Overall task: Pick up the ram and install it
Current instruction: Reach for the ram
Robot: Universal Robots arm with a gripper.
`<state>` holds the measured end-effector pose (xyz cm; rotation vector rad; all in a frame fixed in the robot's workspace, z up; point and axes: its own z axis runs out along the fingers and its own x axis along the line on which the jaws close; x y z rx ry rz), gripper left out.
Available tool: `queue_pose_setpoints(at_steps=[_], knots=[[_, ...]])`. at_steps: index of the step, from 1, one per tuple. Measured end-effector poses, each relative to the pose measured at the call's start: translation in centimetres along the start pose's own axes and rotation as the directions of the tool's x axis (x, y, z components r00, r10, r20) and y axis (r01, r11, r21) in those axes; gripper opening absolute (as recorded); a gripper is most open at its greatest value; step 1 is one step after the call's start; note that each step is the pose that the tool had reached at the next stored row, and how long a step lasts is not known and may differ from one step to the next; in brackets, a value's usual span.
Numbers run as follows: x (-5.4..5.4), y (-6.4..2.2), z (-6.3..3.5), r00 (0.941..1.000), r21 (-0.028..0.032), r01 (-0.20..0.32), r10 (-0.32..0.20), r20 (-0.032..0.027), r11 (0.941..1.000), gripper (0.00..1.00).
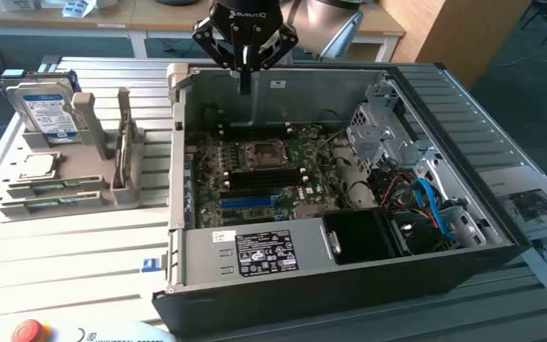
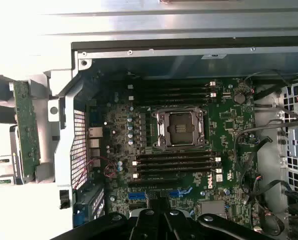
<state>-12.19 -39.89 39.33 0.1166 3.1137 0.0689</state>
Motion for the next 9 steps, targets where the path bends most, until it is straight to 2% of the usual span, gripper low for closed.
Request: queue_pose_setpoints(at_steps=[9], knots=[[0.0, 0.0, 0.0, 1.0, 0.0, 0.0, 0.0, 0.0, 1.0, 0.11]])
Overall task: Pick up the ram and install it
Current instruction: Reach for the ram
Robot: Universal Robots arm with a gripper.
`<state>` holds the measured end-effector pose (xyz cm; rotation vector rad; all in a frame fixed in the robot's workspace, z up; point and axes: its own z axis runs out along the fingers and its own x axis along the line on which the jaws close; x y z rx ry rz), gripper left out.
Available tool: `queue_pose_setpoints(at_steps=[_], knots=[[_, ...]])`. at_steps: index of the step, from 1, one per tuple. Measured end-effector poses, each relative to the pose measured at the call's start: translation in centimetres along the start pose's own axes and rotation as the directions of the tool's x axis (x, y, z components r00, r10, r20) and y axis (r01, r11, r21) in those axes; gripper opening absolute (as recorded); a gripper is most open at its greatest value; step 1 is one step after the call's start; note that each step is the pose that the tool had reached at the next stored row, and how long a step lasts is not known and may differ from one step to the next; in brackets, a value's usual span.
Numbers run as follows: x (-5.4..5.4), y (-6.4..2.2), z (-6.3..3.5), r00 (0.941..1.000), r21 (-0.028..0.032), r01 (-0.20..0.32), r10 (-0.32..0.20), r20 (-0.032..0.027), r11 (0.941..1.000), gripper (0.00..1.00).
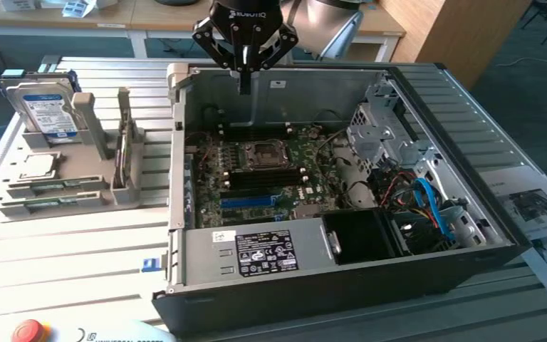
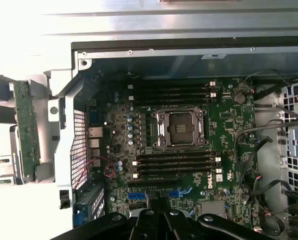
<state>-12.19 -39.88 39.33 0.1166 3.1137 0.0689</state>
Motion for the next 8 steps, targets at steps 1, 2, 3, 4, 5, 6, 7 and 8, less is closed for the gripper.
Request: queue_pose_setpoints(at_steps=[1, 2, 3, 4, 5, 6, 7, 8], knots=[[0.0, 0.0, 0.0, 1.0, 0.0001, 0.0, 0.0, -0.0001, 1.0, 0.11], [0.0, 0.0, 0.0, 1.0, 0.0, 0.0, 0.0, 0.0, 1.0, 0.11], [0.0, 0.0, 0.0, 1.0, 0.0001, 0.0, 0.0, -0.0001, 1.0, 0.11], [0.0, 0.0, 0.0, 1.0, 0.0, 0.0, 0.0, 0.0, 1.0, 0.11], [0.0, 0.0, 0.0, 1.0, 0.0001, 0.0, 0.0, 0.0, 1.0, 0.11], [0.0, 0.0, 0.0, 1.0, 0.0001, 0.0, 0.0, 0.0, 1.0, 0.11], [0.0, 0.0, 0.0, 1.0, 0.0001, 0.0, 0.0, 0.0, 1.0, 0.11], [0.0, 0.0, 0.0, 1.0, 0.0, 0.0, 0.0, 0.0, 1.0, 0.11]])
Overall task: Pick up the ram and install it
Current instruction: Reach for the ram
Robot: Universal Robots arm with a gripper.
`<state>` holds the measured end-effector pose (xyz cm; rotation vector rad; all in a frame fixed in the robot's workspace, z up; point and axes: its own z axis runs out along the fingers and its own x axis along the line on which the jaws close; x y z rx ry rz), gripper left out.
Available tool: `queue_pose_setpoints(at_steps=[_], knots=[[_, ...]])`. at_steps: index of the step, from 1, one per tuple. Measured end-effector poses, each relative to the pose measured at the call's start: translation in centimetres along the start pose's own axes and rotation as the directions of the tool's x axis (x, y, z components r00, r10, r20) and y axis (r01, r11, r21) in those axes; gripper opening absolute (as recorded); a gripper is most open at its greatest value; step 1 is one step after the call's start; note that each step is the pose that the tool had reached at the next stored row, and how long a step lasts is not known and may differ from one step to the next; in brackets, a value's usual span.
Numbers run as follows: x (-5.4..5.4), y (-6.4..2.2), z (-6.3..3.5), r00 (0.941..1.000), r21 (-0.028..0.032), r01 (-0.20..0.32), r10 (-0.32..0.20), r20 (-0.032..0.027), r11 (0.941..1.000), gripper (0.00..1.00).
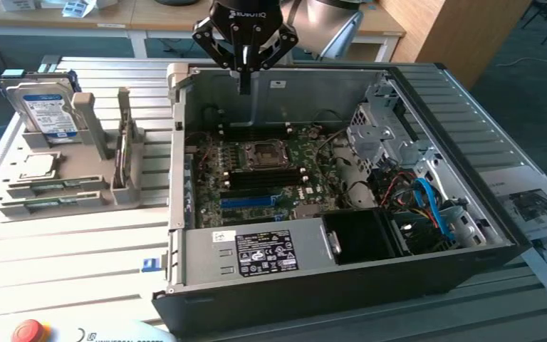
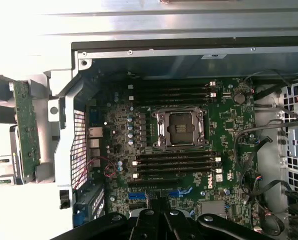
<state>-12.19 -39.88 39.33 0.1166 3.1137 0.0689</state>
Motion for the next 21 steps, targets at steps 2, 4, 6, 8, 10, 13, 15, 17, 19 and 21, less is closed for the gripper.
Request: queue_pose_setpoints(at_steps=[2, 4, 6, 8, 10, 13, 15, 17, 19, 21], knots=[[0.1, -0.01, 0.01, 1.0, -0.0002, 0.0, 0.0, 0.0003, 1.0, 0.11], [0.4, -0.03, 0.0, 1.0, 0.0001, 0.0, 0.0, 0.0001, 1.0, 0.11], [0.7, -0.05, -0.01, 1.0, 0.0, 0.0, 0.0, 0.0, 1.0, 0.11], [1.1, -0.09, -0.02, 1.0, 0.0, 0.0, 0.0, 0.0001, 1.0, 0.11], [1.6, -0.12, -0.02, 1.0, 0.0, 0.0, 0.0, 0.0001, 1.0, 0.11], [2.2, -0.17, -0.03, 1.0, 0.0, 0.0, 0.0, 0.0, 1.0, 0.11], [2.7, -0.2, -0.04, 1.0, 0.0, 0.0, 0.0, 0.0001, 1.0, 0.11], [3.0, -0.23, -0.04, 1.0, 0.0001, 0.0, 0.0, 0.0, 1.0, 0.11], [3.3, -0.25, -0.05, 1.0, 0.0, 0.0, 0.0, 0.0, 1.0, 0.11], [3.6, -0.27, -0.05, 1.0, 0.0, 0.0, 0.0, 0.0, 1.0, 0.11]])
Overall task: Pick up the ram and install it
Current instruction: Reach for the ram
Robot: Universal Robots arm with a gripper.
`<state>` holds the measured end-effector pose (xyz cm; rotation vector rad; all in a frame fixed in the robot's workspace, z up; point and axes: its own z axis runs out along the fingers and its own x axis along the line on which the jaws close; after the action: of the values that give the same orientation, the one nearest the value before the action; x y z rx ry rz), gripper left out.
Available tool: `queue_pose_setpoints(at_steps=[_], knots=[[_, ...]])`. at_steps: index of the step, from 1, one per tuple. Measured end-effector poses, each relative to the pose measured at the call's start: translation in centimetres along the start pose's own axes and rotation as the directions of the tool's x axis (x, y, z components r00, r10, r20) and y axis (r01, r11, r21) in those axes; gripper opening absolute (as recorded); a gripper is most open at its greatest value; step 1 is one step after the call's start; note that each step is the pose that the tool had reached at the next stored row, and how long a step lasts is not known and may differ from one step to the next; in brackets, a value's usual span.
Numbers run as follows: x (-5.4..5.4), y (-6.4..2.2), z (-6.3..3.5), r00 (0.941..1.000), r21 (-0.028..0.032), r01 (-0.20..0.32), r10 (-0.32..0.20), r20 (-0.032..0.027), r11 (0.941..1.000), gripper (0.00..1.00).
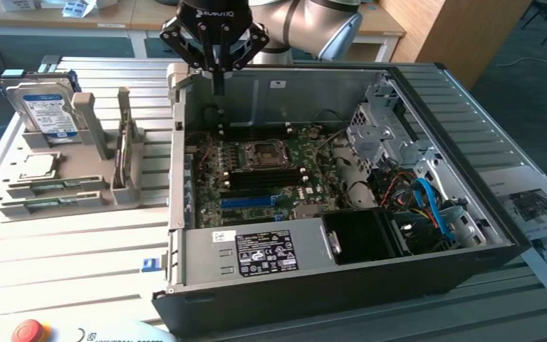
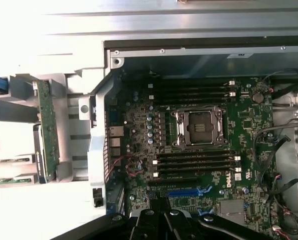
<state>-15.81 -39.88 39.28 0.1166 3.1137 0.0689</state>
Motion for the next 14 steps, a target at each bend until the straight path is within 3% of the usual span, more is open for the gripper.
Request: queue_pose_setpoints(at_steps=[14], knots=[[2.6, -0.19, -0.03, 1.0, 0.0, 0.0, 0.0, 0.0, 1.0, 0.11]])
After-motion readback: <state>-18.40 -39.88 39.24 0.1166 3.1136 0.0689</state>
